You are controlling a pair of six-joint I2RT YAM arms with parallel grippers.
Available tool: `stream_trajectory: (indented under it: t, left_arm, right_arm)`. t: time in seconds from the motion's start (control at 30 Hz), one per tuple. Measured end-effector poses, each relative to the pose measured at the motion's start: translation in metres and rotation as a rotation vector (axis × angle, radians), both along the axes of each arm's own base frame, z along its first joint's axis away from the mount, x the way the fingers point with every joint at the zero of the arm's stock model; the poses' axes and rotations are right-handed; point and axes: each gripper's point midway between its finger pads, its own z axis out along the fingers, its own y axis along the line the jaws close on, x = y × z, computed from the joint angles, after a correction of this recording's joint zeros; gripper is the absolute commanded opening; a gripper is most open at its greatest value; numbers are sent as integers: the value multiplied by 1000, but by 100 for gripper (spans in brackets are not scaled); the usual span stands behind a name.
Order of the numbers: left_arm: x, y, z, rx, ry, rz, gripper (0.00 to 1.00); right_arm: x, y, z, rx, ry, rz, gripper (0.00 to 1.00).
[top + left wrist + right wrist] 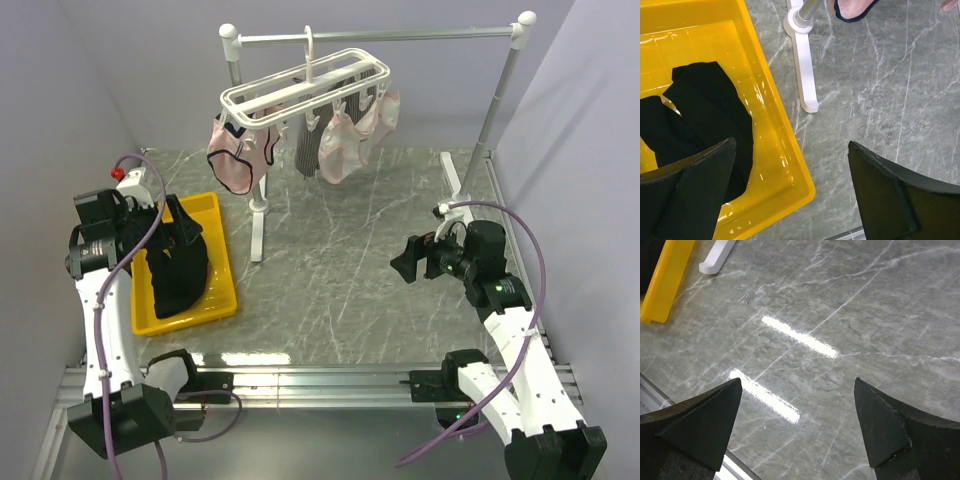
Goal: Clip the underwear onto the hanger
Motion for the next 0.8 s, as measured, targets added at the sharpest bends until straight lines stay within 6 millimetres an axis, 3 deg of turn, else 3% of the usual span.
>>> stream_trajectory:
  t: [0.27, 0.43, 0.53, 0.63, 0.8]
  left_arm:
    - [25, 23, 22, 30, 14, 9, 99]
    - [19, 52, 15, 94, 48, 25, 99]
    - [12, 72, -4, 124, 99, 43, 99]
    - [2, 88, -39, 143, 182, 44, 99]
    - [-19, 84, -99, 128, 322, -5, 99]
  right_arm:
    - [1, 1, -6, 5, 29, 5, 100]
    - [1, 1, -7, 5, 34, 6, 100]
    - [1, 1, -7, 6, 37, 8, 100]
    - [1, 2, -7, 8, 38, 11, 100]
    - [1, 2, -9, 7, 47, 12, 100]
